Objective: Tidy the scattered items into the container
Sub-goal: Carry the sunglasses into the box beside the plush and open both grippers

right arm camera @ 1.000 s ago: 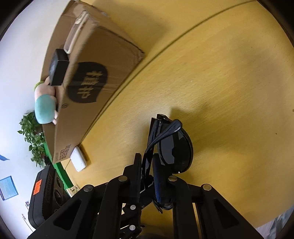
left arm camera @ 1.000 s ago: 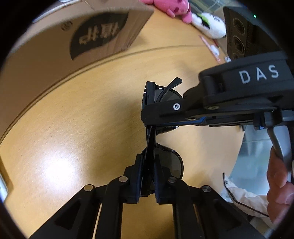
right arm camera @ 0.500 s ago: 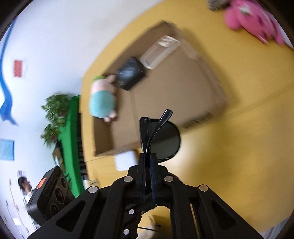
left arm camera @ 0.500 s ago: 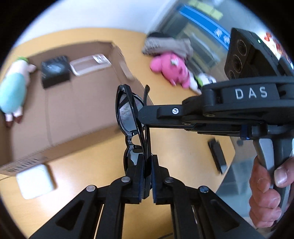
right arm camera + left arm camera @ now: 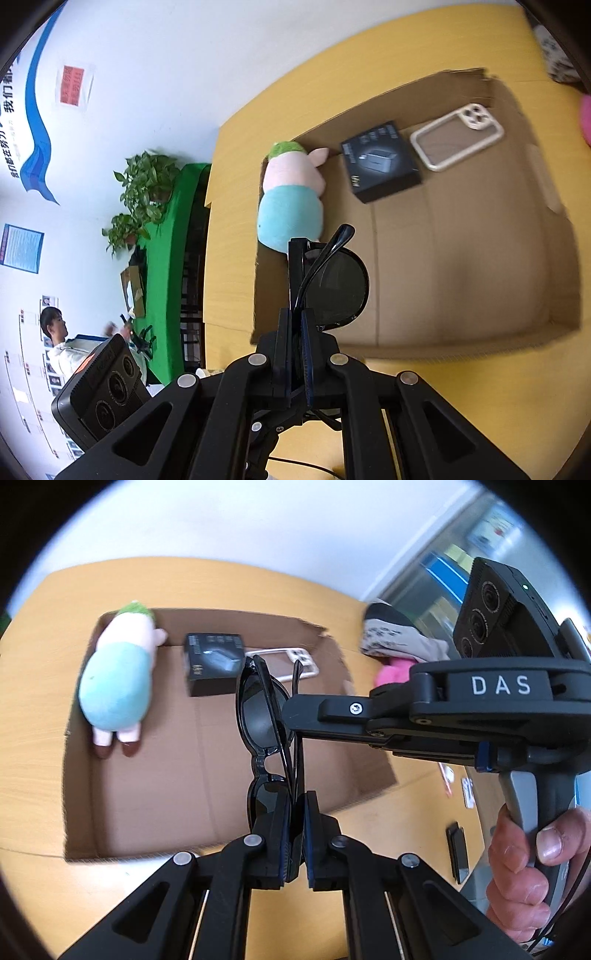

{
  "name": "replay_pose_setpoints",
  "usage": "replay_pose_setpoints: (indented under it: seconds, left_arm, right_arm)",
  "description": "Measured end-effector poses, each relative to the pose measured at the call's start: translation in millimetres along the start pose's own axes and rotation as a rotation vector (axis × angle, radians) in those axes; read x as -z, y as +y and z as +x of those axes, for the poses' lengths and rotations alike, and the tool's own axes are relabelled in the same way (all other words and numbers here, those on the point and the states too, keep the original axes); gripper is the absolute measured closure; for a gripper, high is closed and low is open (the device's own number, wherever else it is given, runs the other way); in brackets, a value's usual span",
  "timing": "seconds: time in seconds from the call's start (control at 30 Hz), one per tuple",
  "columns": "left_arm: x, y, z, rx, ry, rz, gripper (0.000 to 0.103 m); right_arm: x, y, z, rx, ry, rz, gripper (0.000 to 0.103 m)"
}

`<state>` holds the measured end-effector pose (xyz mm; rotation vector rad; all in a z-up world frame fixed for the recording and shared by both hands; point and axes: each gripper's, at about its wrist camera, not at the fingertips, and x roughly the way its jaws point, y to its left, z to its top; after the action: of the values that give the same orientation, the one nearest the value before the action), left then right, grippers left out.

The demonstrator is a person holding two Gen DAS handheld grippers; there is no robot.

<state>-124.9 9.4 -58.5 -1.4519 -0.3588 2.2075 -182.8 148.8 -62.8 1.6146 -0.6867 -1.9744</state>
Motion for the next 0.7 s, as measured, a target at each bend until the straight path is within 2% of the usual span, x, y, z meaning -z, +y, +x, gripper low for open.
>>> replay_pose_setpoints:
  seconds: [0.2,0.37,0.5,0.7]
  left_arm:
    - [-23.5,66.0,31.7,0.019,0.064,-0.078,0.097]
    - [-28.0,106.7,72.6,0.005,0.164,-0.134,0.097]
    - [-21.7,124.1,98.4,-0.016,0.242,-0.164,0.097]
    - [-12.5,131.3,114.6,-0.042,0.309,-0.177,0.096]
  right_arm:
    - [-37.8,1.4,71.9,0.027,0.057,0.012,0.098]
    - [-54.6,-25.2,134.8,0.043,0.124,0.081,0.098]
    - [-54.9,-45.1,174.6,0.067,0.164,0.121,0.098]
    - [-45.7,-59.3,201.3,0.083,0.195,0.142,0.098]
